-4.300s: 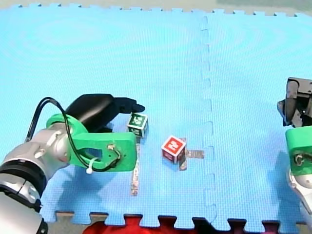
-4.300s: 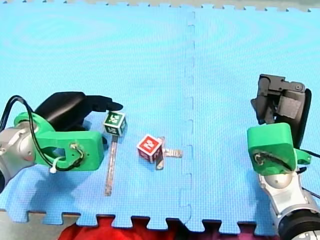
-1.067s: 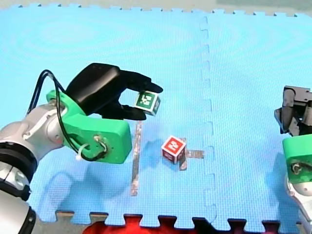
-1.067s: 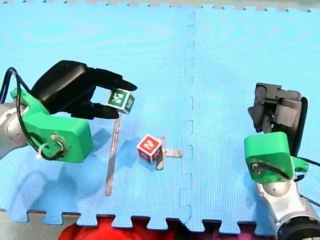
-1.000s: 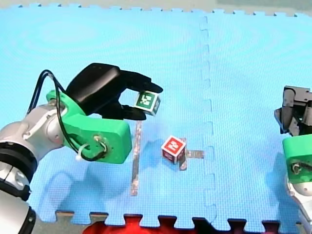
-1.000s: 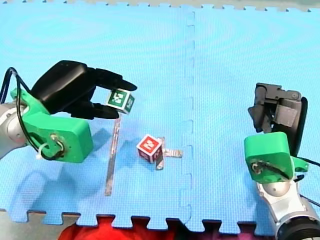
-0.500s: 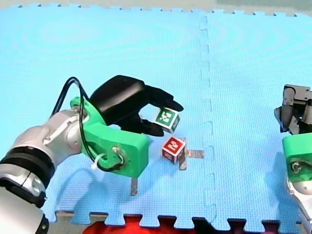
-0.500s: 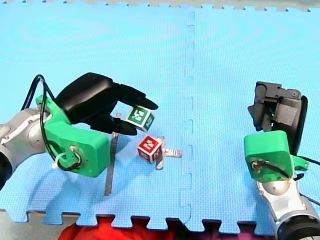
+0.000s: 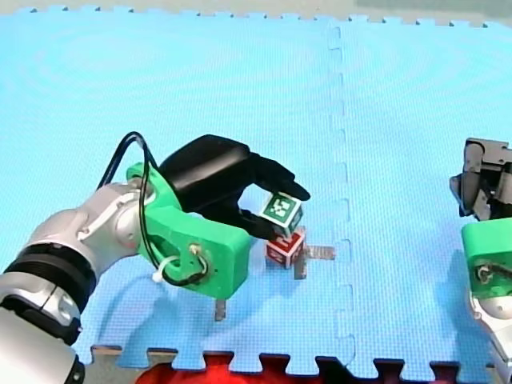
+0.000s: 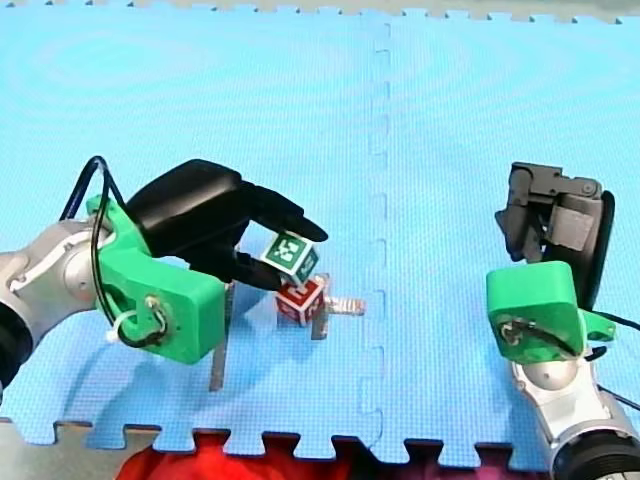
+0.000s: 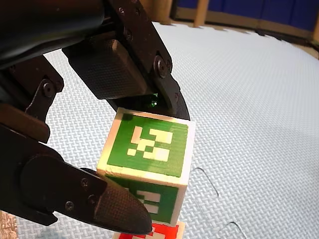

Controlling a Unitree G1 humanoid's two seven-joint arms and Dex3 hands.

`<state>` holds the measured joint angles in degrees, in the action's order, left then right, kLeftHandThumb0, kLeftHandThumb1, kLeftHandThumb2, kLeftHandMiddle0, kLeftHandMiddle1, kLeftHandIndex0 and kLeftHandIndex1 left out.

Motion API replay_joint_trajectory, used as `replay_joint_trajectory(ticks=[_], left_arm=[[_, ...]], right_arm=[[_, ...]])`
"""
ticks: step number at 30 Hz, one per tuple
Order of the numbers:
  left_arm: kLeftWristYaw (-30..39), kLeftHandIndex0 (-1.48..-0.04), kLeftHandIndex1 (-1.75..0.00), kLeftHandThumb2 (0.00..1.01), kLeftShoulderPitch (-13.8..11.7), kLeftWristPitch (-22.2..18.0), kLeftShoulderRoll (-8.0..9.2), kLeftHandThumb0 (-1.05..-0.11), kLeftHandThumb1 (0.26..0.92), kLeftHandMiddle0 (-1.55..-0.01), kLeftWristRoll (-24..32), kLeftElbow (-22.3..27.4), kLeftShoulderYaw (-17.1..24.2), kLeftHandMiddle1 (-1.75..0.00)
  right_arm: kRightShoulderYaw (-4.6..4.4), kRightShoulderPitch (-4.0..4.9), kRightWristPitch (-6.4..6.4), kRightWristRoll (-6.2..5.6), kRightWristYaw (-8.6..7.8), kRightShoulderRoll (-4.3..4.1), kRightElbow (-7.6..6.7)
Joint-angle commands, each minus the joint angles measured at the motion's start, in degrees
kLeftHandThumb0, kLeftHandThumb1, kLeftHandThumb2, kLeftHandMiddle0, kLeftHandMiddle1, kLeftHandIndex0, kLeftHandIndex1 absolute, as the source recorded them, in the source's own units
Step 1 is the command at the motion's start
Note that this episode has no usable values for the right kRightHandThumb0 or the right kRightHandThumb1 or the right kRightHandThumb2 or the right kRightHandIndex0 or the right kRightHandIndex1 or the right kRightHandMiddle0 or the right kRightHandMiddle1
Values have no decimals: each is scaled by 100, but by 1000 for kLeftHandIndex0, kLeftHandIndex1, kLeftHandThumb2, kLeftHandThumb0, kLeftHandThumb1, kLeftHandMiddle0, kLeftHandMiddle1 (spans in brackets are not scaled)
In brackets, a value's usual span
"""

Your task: Stack cube left

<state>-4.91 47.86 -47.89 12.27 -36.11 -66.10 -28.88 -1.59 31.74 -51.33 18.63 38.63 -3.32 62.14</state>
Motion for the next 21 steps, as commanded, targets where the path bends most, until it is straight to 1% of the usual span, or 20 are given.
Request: replay_joint_trajectory(ticks=[1, 6, 10, 14, 15, 16, 18, 19, 21], left_arm=[[16, -1141, -19, 59, -49, -33, 18, -539, 921, -880, -12, 14, -25, -1520], [-28, -1141, -15, 54, -66, -40, 19, -534, 921, -875, -46, -9, -41, -1546], [-44, -1138, -13, 54, -48, -32, 31, -534, 921, -870, -84, -11, -68, -1559], [105, -1137, -11, 52, -16, 29, 40, -537, 921, -864, -95, -35, -105, -1571], [170, -1128, -7, 51, -8, 63, 39, -539, 921, -864, -86, -40, -107, -1500], [219, -1113, -5, 51, -3, 90, 39, -546, 921, -891, -78, -41, -105, -1202], [314, -1102, -2, 53, 2, 136, 38, -555, 921, -944, -55, -32, -94, -933], [354, -1098, -1, 54, 4, 158, 37, -561, 921, -973, -45, -25, -89, -816], [424, -1095, 0, 54, 10, 222, 33, -565, 921, -990, -33, -8, -85, -751]], right_arm=[[13, 7, 15, -8, 10, -21, -34], [27, 7, 5, -26, -5, -20, -35], [21, 2, 2, -13, 13, -16, -49], [19, 2, 1, -10, 17, -17, -55], [18, 5, -1, -11, 14, -15, -54], [17, 7, -3, -11, 13, -13, -53], [15, 12, -6, -11, 14, -7, -51], [16, 13, -10, -13, 15, -3, -50], [20, 11, -24, -22, 9, 0, -51]])
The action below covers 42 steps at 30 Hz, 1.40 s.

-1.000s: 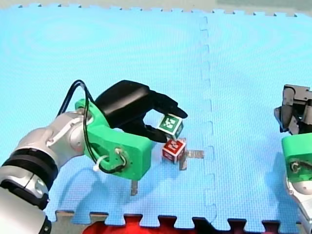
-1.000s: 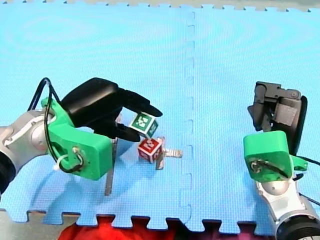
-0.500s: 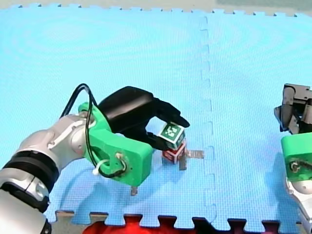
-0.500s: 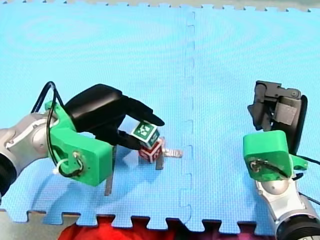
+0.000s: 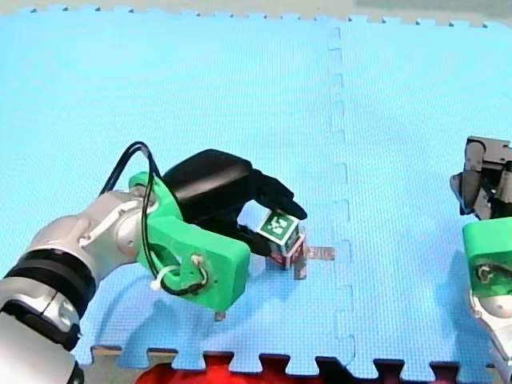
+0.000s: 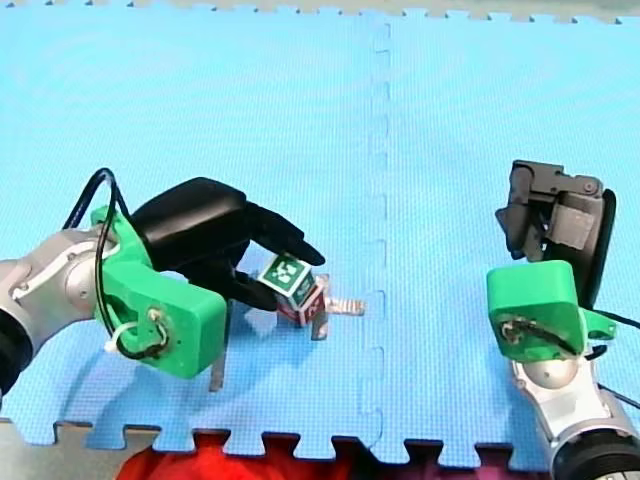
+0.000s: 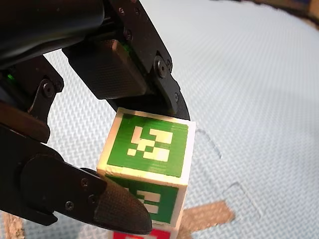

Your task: Stack cube left

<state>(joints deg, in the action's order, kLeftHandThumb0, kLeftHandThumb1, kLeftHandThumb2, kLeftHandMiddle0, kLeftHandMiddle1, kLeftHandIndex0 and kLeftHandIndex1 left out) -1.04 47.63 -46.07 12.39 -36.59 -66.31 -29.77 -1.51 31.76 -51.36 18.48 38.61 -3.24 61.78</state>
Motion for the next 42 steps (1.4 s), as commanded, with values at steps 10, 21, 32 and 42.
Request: replay_joint_trajectory(ticks=[10, 21, 32, 42], left_arm=[[56, -1089, 0, 58, 6, 201, -2, -585, 921, -1011, -18, 68, -30, -697], [-36, -1084, 0, 58, 4, 354, -34, -602, 921, -1019, -15, 73, -18, -666], [-277, -1079, 0, 58, 66, 283, -51, -608, 921, -1032, -84, 53, -66, -642], [-342, -1083, -2, 64, 142, 166, -68, -605, 921, -1039, -56, -39, -35, -622]], right_arm=[[15, -30, -49, -10, 24, 16, -23], [-22, -18, -12, 58, 99, 33, 6], [-32, -9, -16, 91, 146, 51, 55], [-47, 14, -11, 106, 197, 52, 132]])
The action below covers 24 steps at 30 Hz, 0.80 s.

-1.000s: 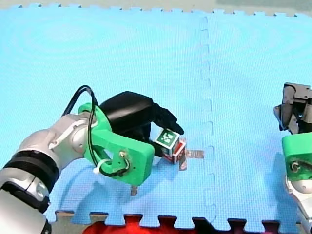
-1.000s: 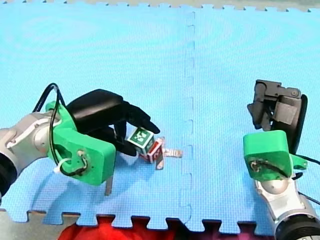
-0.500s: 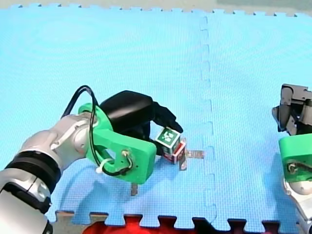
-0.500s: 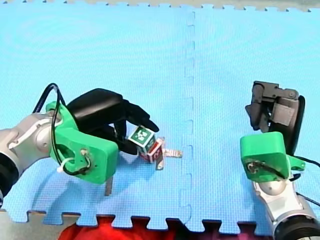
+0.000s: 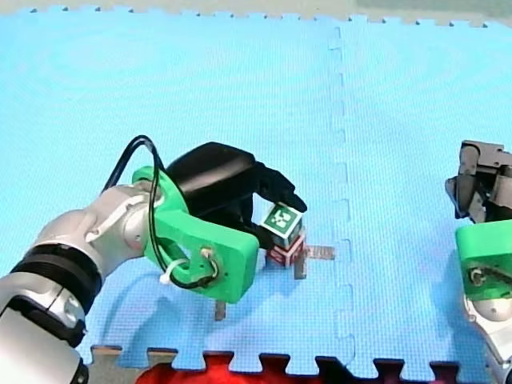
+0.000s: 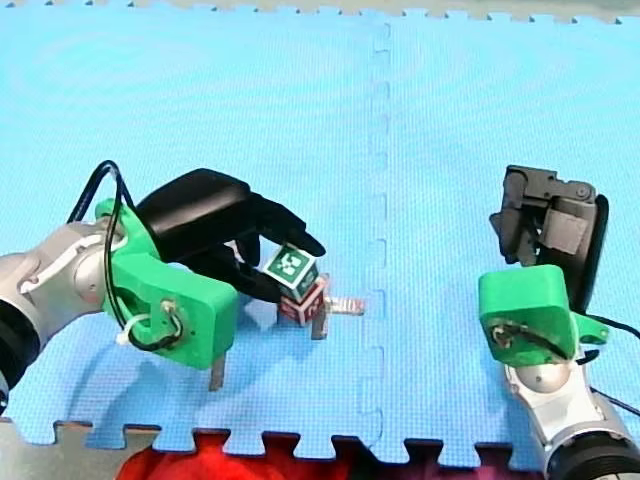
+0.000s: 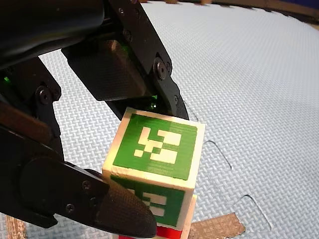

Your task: Stack cube left

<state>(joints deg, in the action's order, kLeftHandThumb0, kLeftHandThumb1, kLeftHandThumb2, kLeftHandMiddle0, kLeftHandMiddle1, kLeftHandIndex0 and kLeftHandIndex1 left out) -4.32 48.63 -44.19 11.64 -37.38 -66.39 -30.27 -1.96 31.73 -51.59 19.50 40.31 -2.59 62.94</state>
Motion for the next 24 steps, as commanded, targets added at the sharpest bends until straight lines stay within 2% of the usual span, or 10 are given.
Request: replay_joint_trajectory(ticks=[1, 13, 15, 16, 18, 20, 24], left_arm=[[-15, -1083, -2, 65, 53, -25, 3, -606, 921, -1039, 26, -41, 19, -621], [83, -1073, -1, 63, 72, -138, 13, -626, 920, -1039, 82, -28, 44, -568], [194, -977, 0, 21, 80, -107, 40, -679, 880, -1010, 84, 24, 29, -476], [318, -927, 0, 9, 94, -65, 51, -735, 843, -1003, 98, 56, 25, -376], [592, -853, 0, 1, 114, 36, 55, -784, 801, -970, 158, 135, 43, -251], [856, -831, 0, 2, 101, 159, 38, -790, 784, -974, 263, 211, 99, -181], [1116, -837, -5, 0, 36, 325, 19, -724, 742, -986, 408, 374, 178, -118]], right_arm=[[-4, 19, 13, 5, 27, -12, 21], [1, 7, 25, -6, 23, -9, -16], [1, 4, 32, -2, 29, -8, -27], [1, 4, 36, -1, 31, -7, -31], [8, 2, 35, -13, 19, -12, -40], [18, -3, 26, -35, -5, -13, -52], [33, -12, 15, -64, -38, -12, -71]])
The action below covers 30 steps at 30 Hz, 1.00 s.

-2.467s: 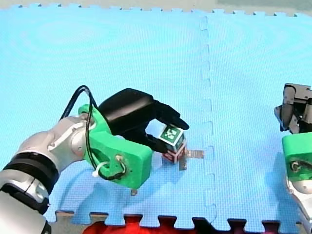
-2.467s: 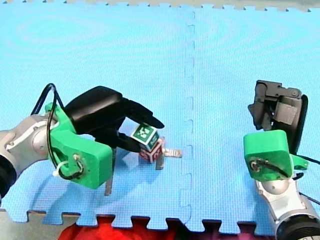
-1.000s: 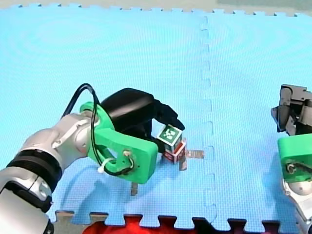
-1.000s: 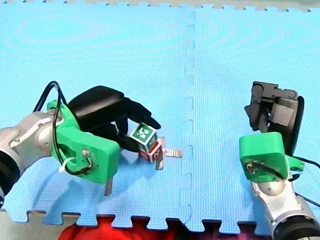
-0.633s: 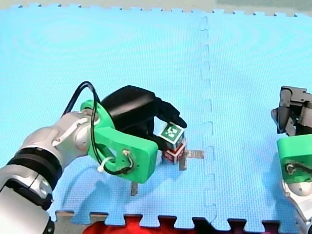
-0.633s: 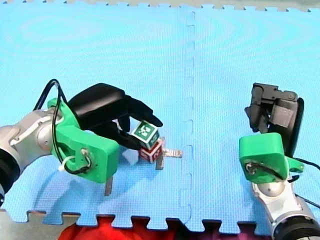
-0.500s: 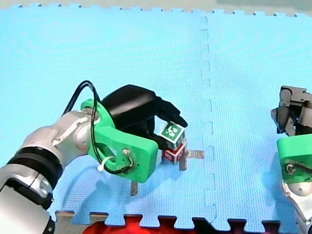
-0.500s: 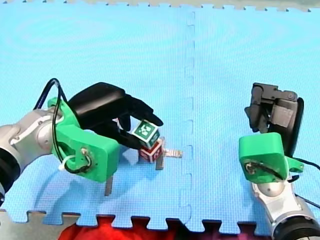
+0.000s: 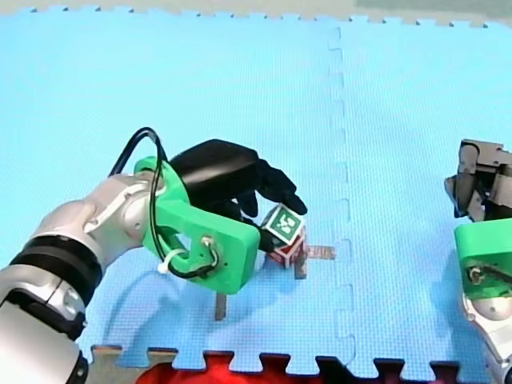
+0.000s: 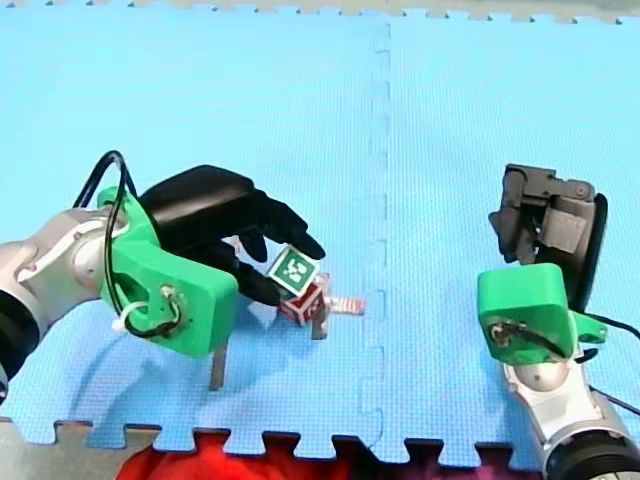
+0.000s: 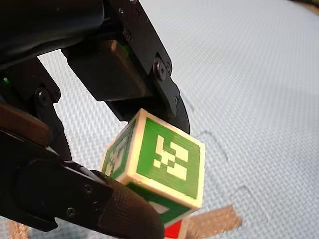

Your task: Stack cube left

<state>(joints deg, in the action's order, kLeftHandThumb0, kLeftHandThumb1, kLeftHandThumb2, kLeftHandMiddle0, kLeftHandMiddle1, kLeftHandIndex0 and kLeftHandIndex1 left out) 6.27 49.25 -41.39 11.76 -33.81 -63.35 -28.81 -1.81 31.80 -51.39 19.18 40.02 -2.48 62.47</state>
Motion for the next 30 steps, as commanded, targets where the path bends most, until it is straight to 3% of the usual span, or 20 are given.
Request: replay_joint_trajectory(ticks=[1, 30], left_arm=[[85, -837, -5, 0, -38, 67, 7, -722, 741, -988, 63, 105, 38, -112], [91, -868, -5, 3, -66, 193, -16, -739, 761, -998, 48, 181, 11, -21]], right_arm=[[20, -22, -6, -32, -12, -25, -32], [34, -26, -7, -5, -26, -62, 7]])
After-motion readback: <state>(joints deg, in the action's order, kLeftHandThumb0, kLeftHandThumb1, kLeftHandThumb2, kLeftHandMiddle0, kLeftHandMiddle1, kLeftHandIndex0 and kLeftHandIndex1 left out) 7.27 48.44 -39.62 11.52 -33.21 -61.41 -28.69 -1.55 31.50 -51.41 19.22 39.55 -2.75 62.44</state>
